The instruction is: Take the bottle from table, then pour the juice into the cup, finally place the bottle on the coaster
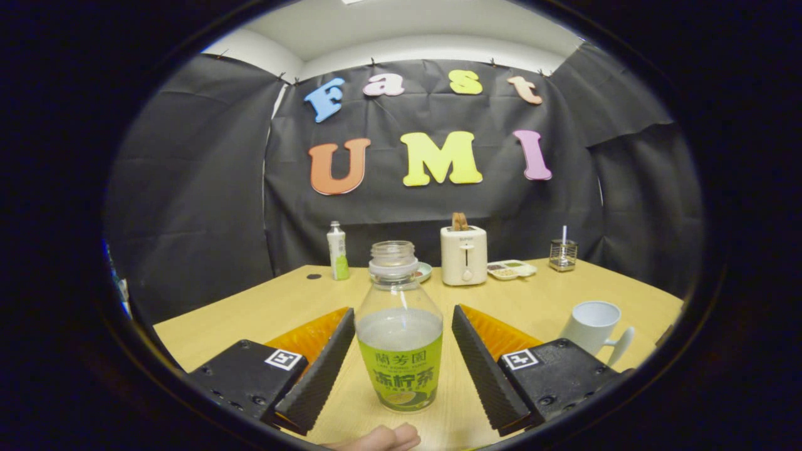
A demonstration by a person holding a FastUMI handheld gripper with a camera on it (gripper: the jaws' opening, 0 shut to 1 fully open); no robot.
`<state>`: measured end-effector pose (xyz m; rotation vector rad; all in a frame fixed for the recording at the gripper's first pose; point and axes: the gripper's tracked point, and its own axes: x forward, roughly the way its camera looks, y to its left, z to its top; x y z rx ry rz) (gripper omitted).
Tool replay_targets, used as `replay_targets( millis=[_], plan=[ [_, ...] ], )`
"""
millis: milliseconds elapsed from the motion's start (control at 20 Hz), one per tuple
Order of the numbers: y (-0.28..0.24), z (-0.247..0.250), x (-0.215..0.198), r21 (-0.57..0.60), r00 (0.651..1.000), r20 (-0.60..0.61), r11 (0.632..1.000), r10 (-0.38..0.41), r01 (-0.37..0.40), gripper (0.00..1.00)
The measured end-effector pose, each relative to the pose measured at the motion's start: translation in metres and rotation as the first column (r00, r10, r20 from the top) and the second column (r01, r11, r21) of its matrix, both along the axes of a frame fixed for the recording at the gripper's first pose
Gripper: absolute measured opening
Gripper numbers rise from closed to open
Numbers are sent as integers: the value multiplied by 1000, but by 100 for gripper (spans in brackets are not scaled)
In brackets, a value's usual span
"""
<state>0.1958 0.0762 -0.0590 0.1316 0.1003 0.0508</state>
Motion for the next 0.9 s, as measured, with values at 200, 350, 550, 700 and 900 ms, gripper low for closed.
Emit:
replay_targets(
  millis=[200, 350, 550, 700, 900],
  plan=[
    [2, -2, 13, -9, 1000, -24, 1000, -10, 10, 100],
    [4, -2, 17, -59, 1000, -28, 998, -6, 4, 100],
    [7, -4, 17, -52, 999, -32, 998, 24, -26, 83],
    [1, -3, 4, -68, 998, -51, 997, 34, -38, 82],
    [-16, -3, -2, -82, 998, -65, 996, 23, -28, 82]
  ],
)
